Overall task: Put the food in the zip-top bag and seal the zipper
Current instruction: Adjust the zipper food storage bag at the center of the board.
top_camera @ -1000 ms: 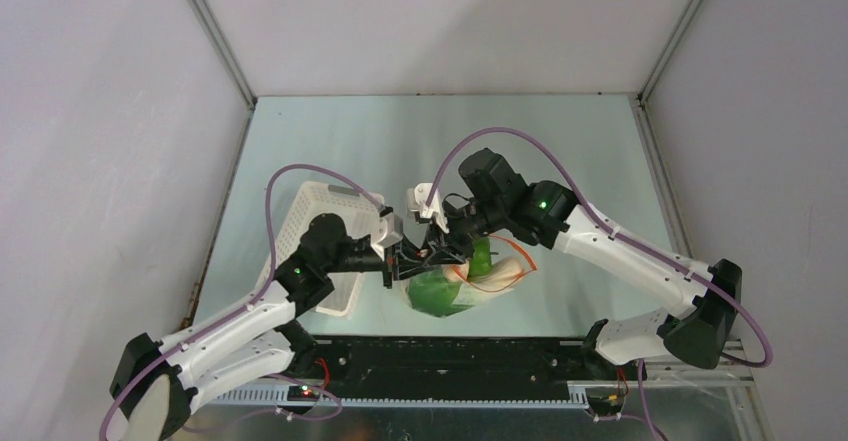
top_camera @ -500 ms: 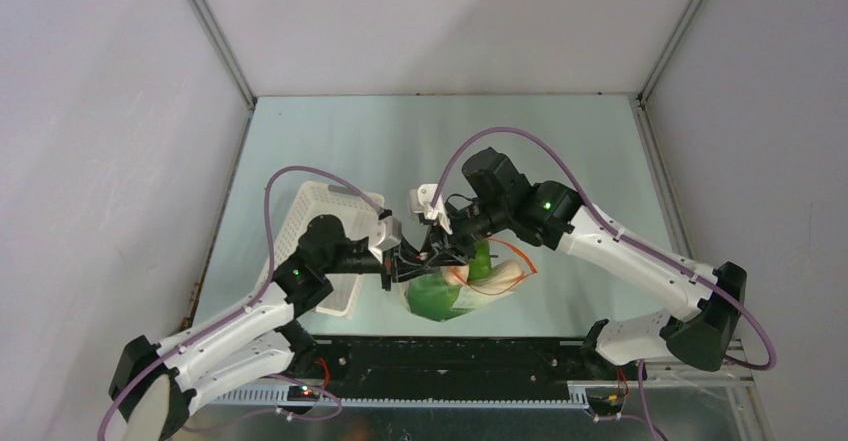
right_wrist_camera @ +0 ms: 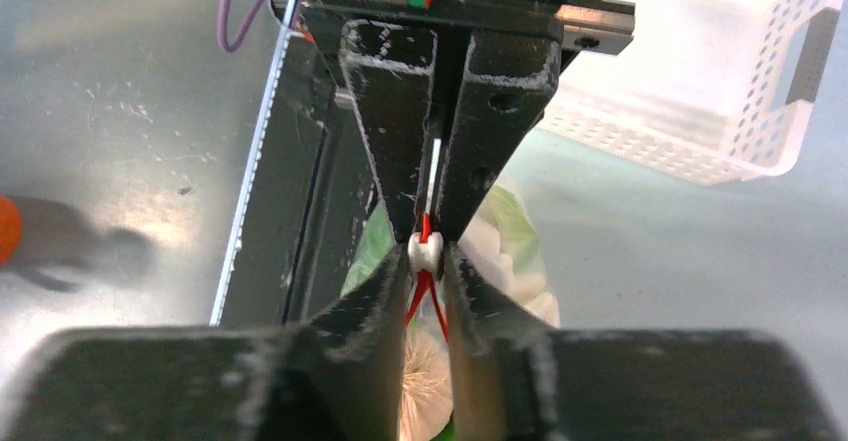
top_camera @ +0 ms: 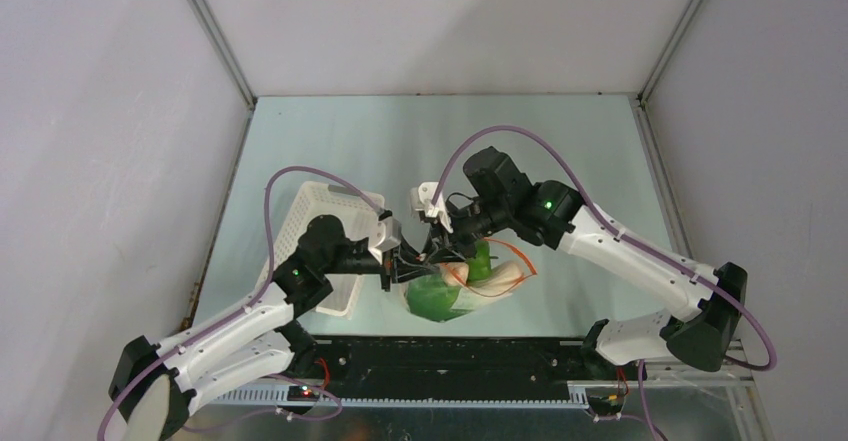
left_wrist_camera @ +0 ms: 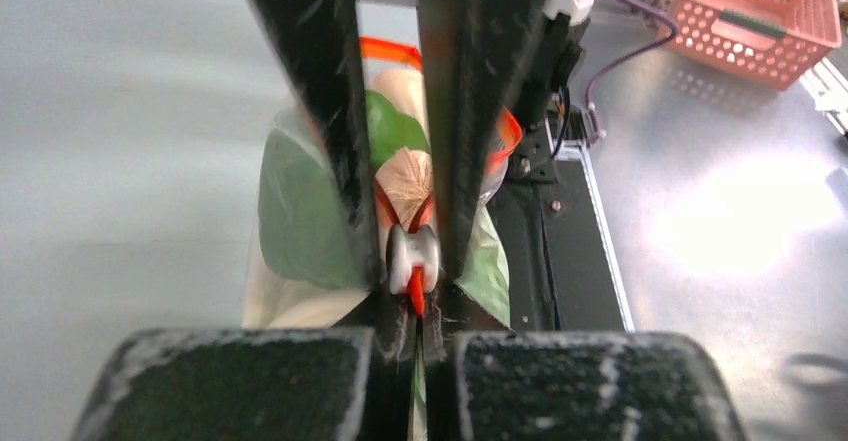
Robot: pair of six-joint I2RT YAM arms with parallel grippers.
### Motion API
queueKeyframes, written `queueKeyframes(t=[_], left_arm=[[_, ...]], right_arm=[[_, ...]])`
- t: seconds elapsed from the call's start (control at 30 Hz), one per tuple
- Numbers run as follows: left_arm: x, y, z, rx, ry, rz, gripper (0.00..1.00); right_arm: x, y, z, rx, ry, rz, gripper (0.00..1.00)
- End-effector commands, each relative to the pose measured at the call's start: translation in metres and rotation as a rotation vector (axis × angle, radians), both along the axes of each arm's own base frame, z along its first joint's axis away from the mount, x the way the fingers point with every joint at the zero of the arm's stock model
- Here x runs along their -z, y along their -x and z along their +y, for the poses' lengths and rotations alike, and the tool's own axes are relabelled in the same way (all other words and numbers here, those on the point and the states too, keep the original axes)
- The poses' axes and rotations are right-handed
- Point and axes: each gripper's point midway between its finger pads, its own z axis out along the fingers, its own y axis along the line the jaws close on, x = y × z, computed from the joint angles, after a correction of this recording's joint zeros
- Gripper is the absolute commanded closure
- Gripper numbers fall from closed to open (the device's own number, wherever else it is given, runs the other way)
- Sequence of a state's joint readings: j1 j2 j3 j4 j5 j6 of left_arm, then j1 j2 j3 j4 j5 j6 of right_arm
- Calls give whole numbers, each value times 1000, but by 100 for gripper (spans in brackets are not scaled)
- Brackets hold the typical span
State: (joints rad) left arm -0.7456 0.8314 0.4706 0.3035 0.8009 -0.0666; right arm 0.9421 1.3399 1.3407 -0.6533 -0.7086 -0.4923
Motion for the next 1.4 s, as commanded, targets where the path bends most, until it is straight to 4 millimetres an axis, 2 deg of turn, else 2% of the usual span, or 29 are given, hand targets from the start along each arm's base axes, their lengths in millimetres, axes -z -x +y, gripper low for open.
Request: queueKeyframes(t=[0.0,0.1,0.23,0.4,0.63,0.77,0.97,1.1,1.2,1.37], left_arm=[[-21,-3,-2,-1,64,-94,100],[-21,-3,-1,-11,68,-87,100],[-24,-4,0,-27,85,-87,100],[-27,-9,2,-72,106,-77,100],[-35,-29,12,-243,176,5,100],[-35,-29,16,-271,203,9,100],[-34,-25,16,-250,208,8,100],[-39,-23,16,-243,227,9,100],[-39,-23,17,-248,230,11,100],[-39,-24,18,-257,244,30,100]], right_arm=[[-29,10,7,-49,-94,-13,83],[-26,12,3,-55,-78,-12,95],[-16,11,0,-44,-37,5,100],[-8,6,-2,-6,2,11,100],[10,-5,-21,99,114,33,100],[18,-11,-29,145,160,45,100],[11,-20,-30,190,136,27,100],[9,-19,-27,175,124,34,100],[15,-27,-31,239,160,29,100],[13,-38,-43,323,198,1,100]])
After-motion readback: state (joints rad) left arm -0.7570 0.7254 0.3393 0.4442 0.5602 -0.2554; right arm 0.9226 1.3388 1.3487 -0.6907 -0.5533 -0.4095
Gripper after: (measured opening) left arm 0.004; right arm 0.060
